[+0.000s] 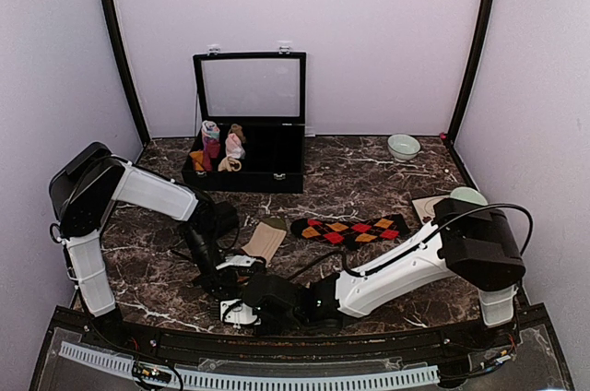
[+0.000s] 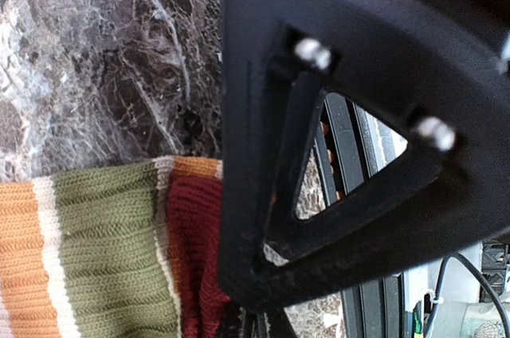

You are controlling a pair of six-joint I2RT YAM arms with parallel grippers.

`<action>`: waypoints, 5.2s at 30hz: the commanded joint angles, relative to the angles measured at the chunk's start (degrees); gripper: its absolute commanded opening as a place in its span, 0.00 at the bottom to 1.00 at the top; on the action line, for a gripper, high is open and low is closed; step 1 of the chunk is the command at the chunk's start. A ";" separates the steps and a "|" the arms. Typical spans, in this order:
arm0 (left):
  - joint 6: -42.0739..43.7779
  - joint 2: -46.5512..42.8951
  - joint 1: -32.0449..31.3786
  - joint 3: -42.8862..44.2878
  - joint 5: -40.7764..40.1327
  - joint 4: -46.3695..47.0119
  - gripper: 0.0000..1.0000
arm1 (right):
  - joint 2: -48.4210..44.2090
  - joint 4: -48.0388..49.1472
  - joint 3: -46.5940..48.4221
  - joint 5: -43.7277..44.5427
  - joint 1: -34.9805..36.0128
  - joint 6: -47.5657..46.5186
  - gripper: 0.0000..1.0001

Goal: Roll the socks
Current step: Roll the sock at the center of the board.

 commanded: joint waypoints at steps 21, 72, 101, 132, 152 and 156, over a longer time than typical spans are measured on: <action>-0.34 -4.10 1.03 -2.22 -5.52 0.60 0.19 | 4.81 2.54 -6.86 -5.10 -1.54 11.24 0.17; 4.00 -25.80 -11.01 -13.93 -22.80 22.48 0.39 | 11.60 9.25 -13.74 -50.53 -22.17 79.73 0.02; 0.05 -28.31 -13.23 -13.64 -23.12 18.88 0.36 | 12.78 9.32 -18.60 -47.03 -22.84 82.07 0.01; -2.20 -27.35 -13.93 -10.72 -19.05 16.15 0.33 | 13.33 4.90 -19.15 -47.32 -23.15 81.30 0.00; -2.72 -19.17 -11.00 -13.12 -25.96 26.20 0.30 | 13.96 6.84 -20.54 -47.99 -23.34 82.35 0.00; -3.70 -22.45 -10.70 -12.39 -25.01 24.79 0.31 | 13.74 7.39 -21.23 -47.79 -23.34 82.63 0.00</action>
